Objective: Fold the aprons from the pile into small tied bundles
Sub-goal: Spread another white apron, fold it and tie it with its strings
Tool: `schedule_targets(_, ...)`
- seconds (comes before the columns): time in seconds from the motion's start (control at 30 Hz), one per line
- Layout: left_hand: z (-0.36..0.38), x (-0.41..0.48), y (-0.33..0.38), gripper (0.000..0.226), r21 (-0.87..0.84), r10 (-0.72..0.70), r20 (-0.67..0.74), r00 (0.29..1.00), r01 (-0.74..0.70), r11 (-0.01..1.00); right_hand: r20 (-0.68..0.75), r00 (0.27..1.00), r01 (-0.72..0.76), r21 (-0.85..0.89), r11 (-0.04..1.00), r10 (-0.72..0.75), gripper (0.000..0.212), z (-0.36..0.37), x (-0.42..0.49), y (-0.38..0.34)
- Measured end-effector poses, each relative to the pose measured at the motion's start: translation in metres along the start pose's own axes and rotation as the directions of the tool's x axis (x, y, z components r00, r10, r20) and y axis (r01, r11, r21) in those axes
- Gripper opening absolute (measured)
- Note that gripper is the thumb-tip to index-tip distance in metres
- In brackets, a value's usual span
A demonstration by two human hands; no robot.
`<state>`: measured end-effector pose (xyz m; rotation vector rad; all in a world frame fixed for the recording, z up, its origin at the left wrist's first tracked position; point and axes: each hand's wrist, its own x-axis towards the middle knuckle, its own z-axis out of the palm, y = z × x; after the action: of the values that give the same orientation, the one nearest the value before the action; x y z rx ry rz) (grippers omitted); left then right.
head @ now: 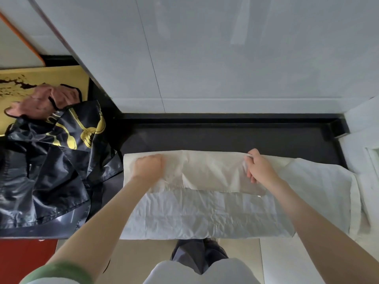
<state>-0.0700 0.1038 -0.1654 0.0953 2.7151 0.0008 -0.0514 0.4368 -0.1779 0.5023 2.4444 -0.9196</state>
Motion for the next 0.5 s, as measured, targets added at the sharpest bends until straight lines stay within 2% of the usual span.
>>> schedule_targets(0.07, 0.005, -0.003, -0.014, 0.037, -0.047, -0.212, 0.037, 0.977, 0.213, 0.976, -0.021, 1.0, -0.006, -0.028, 1.0, 0.005, 0.012, 0.001, 0.002, -0.001)
schedule_targets(0.17, 0.01, -0.013, -0.027, 0.062, -0.258, -0.439, 0.038, 0.898, 0.433, 0.864, -0.057, 0.998, -0.029, -0.026, 0.999, 0.028, 0.014, 0.003, 0.006, 0.0)
schedule_targets(0.27, 0.013, -0.012, -0.03, 0.083, -0.423, -0.528, 0.116, 0.841, 0.523, 0.74, -0.091, 0.994, -0.059, 0.056, 0.997, 0.064, 0.016, 0.004, 0.01, -0.001)
schedule_targets(0.33, 0.012, -0.004, -0.027, 0.077, -0.473, -0.569, 0.147, 0.809, 0.563, 0.678, -0.106, 0.992, -0.058, 0.092, 0.994, 0.068, 0.016, 0.003, 0.014, -0.003)
schedule_targets(0.43, 0.004, 0.0, -0.023, 0.062, -0.598, -0.631, 0.259, 0.731, 0.635, 0.49, -0.143, 0.988, -0.05, 0.102, 0.994, 0.064, 0.014, 0.003, 0.018, -0.004)
schedule_targets(0.5, 0.003, 0.0, -0.024, 0.053, -0.656, -0.628, 0.281, 0.726, 0.623, 0.426, -0.165, 0.985, -0.042, 0.104, 0.994, 0.059, 0.011, 0.005, 0.017, -0.004)
